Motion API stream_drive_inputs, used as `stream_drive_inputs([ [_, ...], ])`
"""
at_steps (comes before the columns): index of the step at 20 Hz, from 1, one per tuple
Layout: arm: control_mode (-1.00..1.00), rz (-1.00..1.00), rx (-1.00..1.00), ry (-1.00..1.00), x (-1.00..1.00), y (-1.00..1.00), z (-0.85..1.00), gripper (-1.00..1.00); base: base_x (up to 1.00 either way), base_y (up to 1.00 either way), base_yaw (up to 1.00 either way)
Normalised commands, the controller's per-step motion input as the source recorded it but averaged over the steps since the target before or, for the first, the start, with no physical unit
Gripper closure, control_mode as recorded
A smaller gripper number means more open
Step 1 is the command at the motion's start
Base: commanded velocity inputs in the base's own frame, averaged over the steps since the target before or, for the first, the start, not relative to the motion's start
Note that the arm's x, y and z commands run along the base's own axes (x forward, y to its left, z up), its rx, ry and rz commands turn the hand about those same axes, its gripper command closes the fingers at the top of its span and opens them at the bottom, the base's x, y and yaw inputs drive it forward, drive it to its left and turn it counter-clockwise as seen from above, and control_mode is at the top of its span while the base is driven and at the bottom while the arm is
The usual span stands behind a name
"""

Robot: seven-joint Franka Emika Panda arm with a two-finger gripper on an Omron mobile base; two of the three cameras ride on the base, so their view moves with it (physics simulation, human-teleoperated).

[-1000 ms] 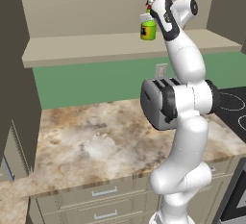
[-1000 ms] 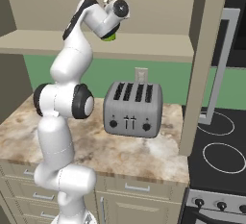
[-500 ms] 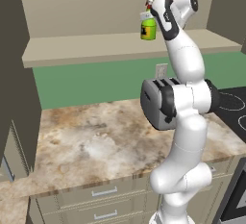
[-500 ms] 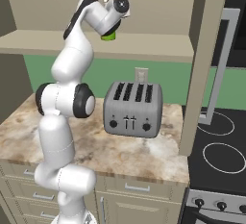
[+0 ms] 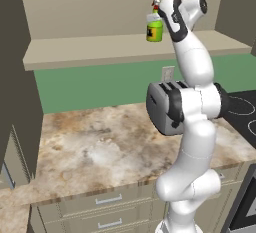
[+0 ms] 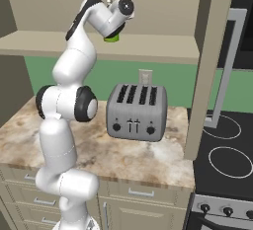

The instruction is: Pick up the spray and sponge from the sink, and place them back in the cabinet, and close the cabinet doors.

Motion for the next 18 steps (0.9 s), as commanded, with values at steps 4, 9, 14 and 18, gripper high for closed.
stream_drive_inputs([
  [4,-1.00,0.00,0.00,-0.06,-0.05,0.00,-0.13,-1.00,0.00,0.00,0.00],
  [9,-1.00,0.00,0.00,-0.01,-0.07,0.00,0.00,-1.00,0.00,0.00,0.00],
  [14,-1.00,0.00,0.00,0.00,-0.08,0.00,0.05,-1.00,0.00,0.00,0.00],
  [18,-1.00,-0.01,0.00,0.00,-0.08,0.00,0.16,-1.00,0.00,0.00,0.00],
])
